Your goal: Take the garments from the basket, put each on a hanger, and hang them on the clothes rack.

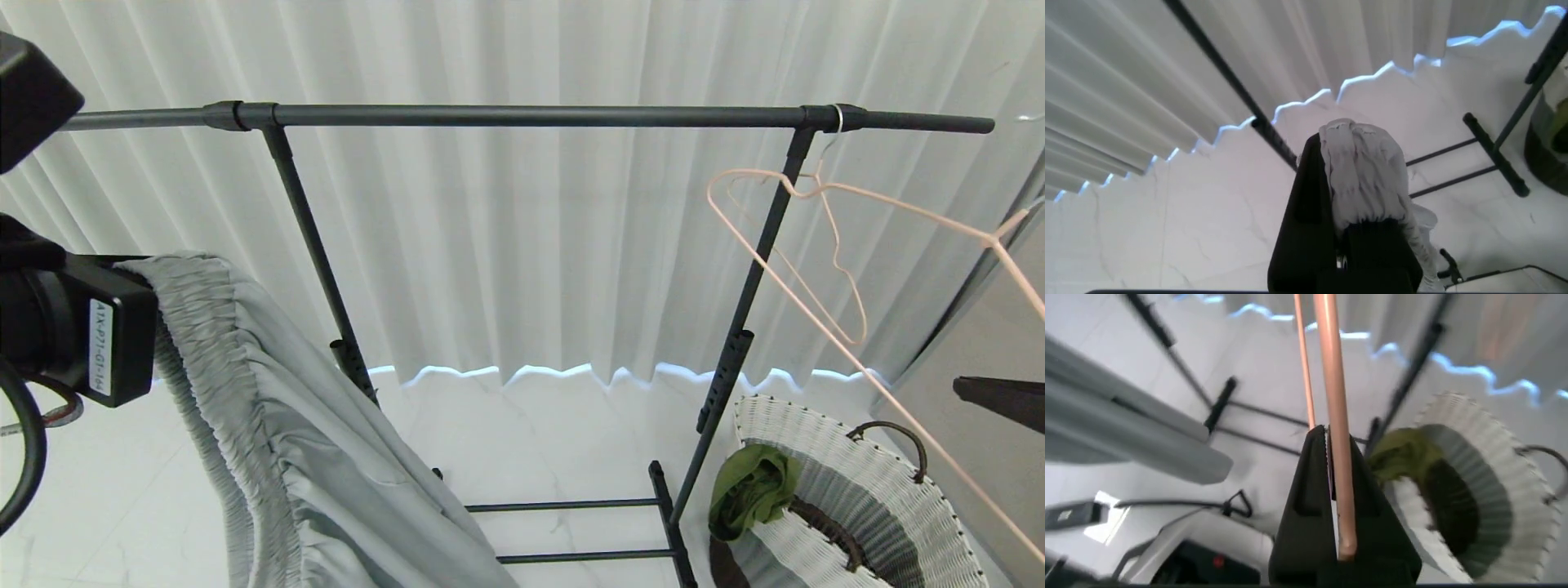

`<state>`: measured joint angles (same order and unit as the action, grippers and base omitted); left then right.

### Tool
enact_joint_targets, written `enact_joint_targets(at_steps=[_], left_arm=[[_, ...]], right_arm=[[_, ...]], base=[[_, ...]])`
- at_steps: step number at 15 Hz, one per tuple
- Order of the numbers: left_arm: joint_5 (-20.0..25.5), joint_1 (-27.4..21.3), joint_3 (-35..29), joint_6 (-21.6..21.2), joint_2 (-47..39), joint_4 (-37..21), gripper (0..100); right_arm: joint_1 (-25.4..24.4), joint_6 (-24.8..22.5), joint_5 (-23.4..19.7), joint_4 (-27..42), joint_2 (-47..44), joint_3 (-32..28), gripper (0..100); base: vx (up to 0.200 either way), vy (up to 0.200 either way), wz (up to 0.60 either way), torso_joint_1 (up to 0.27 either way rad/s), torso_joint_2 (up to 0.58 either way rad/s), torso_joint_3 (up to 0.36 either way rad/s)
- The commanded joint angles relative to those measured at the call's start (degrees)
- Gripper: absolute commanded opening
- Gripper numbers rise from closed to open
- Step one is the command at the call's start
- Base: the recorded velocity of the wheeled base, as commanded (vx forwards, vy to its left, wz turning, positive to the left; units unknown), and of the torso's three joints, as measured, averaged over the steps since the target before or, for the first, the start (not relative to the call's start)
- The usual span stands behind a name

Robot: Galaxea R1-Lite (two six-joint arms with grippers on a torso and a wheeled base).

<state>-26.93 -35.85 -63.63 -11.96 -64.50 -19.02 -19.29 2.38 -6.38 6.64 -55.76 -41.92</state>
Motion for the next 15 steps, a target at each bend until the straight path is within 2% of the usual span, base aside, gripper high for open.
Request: enact_joint_targets(at_steps=[1, 4, 11, 13, 15], left_arm=[[0.03, 0.08, 0.09, 0.01, -0.01, -0.05, 0], [0.03, 0.08, 1.94, -2.46, 0.34, 0.21, 0], [-0.14, 0.17, 0.97, -2.1, -6.43, 0.91, 0], [-3.57, 0.43, -0.79, -1.31, -10.91, 4.08, 0], [-7.44, 0.43, -3.69, 2.38, -15.66, 6.8, 0]], right_arm=[[-4.62, 0.0, -0.04, 0.04, -0.58, 1.93, 0], [-12.53, 0.0, -0.04, 0.12, -1.11, 2.72, 0], [-31.34, 1.75, -0.04, 0.21, -4.18, 2.9, 0], [-36.7, 4.39, -0.04, 0.39, -4.09, 2.81, 0], [-39.25, 4.92, -0.04, 0.39, -4.18, 2.72, 0]], base=[[0.0, 0.0, 0.0, 0.0, 0.0, 0.0], [0.0, 0.0, 0.0, 0.0, 0.0, 0.0], [0.0, 0.0, 0.0, 0.0, 0.0, 0.0], [0.0, 0.0, 0.0, 0.0, 0.0, 0.0], [0.0, 0.0, 0.0, 0.0, 0.0, 0.0]])
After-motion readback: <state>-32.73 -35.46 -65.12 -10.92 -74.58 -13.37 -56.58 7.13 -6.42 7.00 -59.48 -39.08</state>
